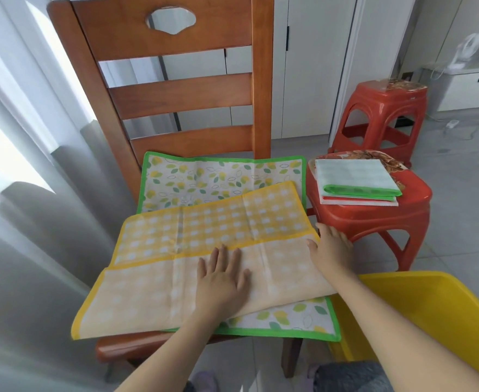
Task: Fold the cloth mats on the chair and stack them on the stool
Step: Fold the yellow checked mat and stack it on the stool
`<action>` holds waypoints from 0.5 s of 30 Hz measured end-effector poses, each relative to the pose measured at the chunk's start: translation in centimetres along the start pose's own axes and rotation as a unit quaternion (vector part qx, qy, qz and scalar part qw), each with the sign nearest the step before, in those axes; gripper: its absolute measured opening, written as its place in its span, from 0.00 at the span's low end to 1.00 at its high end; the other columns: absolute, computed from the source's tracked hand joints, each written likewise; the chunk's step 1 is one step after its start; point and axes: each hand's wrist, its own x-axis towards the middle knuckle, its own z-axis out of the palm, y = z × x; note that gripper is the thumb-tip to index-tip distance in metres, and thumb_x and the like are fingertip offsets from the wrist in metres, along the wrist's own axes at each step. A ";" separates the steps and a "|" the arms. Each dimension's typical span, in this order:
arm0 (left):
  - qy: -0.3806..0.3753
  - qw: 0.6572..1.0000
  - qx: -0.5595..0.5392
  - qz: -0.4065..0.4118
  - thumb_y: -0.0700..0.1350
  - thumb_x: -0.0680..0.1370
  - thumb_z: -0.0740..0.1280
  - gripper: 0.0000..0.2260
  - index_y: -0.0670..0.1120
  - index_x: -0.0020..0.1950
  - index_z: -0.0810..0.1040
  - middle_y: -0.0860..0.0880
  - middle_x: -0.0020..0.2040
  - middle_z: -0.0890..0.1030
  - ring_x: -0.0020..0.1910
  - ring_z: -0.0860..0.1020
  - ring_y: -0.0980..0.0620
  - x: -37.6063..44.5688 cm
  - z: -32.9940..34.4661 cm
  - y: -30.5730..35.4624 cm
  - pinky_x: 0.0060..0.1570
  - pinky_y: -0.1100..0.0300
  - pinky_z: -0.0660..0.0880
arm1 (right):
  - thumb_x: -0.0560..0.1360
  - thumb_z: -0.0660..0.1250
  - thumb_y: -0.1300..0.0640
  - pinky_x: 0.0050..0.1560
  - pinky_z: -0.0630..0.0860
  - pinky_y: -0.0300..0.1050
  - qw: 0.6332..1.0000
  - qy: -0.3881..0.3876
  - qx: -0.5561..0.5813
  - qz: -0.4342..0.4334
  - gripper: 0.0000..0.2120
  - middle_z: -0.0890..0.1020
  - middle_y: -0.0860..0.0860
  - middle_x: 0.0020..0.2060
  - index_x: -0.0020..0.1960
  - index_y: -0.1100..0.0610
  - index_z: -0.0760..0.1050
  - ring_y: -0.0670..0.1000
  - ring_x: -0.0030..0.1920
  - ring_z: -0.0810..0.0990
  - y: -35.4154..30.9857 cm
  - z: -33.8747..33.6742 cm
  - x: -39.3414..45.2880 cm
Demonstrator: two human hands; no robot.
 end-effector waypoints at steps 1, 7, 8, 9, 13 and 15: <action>-0.002 1.000 -0.002 0.001 0.60 0.80 0.43 0.26 0.55 0.78 0.44 0.48 0.79 0.41 0.77 0.40 0.49 0.0 0.0 0.0 0.75 0.46 0.39 | 0.79 0.58 0.51 0.65 0.63 0.51 0.998 0.005 -0.036 -0.046 0.21 0.70 0.51 0.67 0.70 0.53 0.65 0.56 0.67 0.67 -0.8 0.1 -0.6; -0.001 1.000 -0.017 -0.002 0.53 0.82 0.44 0.24 0.56 0.78 0.44 0.48 0.79 0.41 0.77 0.40 0.50 0.0 0.1 -0.1 0.75 0.46 0.39 | 0.81 0.46 0.50 0.74 0.41 0.46 0.956 -0.166 -0.047 -0.236 0.23 0.50 0.46 0.77 0.76 0.47 0.53 0.47 0.76 0.45 -5.8 2.9 -4.7; 0.002 1.000 -0.020 0.000 0.53 0.82 0.44 0.24 0.56 0.78 0.44 0.49 0.79 0.41 0.77 0.40 0.50 0.0 0.0 -0.1 0.75 0.46 0.39 | 0.81 0.44 0.47 0.74 0.39 0.46 0.951 -0.175 -0.068 -0.246 0.23 0.48 0.45 0.77 0.76 0.45 0.50 0.46 0.76 0.43 -5.9 3.4 -5.1; 0.004 1.000 -0.023 0.001 0.52 0.82 0.44 0.24 0.56 0.78 0.44 0.49 0.79 0.41 0.77 0.40 0.51 0.1 0.0 -0.2 0.75 0.46 0.39 | 0.80 0.42 0.45 0.74 0.38 0.47 0.949 -0.175 -0.089 -0.248 0.24 0.46 0.45 0.77 0.76 0.44 0.48 0.47 0.76 0.42 -5.8 3.7 -5.2; -0.006 1.000 -0.027 0.003 0.53 0.82 0.44 0.24 0.55 0.78 0.44 0.49 0.79 0.41 0.77 0.39 0.51 0.2 0.0 -0.4 0.75 0.47 0.38 | 0.80 0.41 0.42 0.75 0.39 0.51 0.962 -0.181 -0.127 -0.160 0.25 0.42 0.46 0.77 0.76 0.42 0.42 0.49 0.76 0.40 -4.0 3.2 -3.6; -0.012 1.000 -0.029 0.004 0.52 0.82 0.44 0.24 0.55 0.78 0.43 0.49 0.78 0.40 0.77 0.38 0.51 0.1 0.0 -0.5 0.75 0.47 0.37 | 0.81 0.41 0.44 0.75 0.37 0.52 0.964 -0.181 -0.142 -0.130 0.25 0.41 0.46 0.76 0.76 0.43 0.41 0.50 0.76 0.39 -3.6 2.7 -3.0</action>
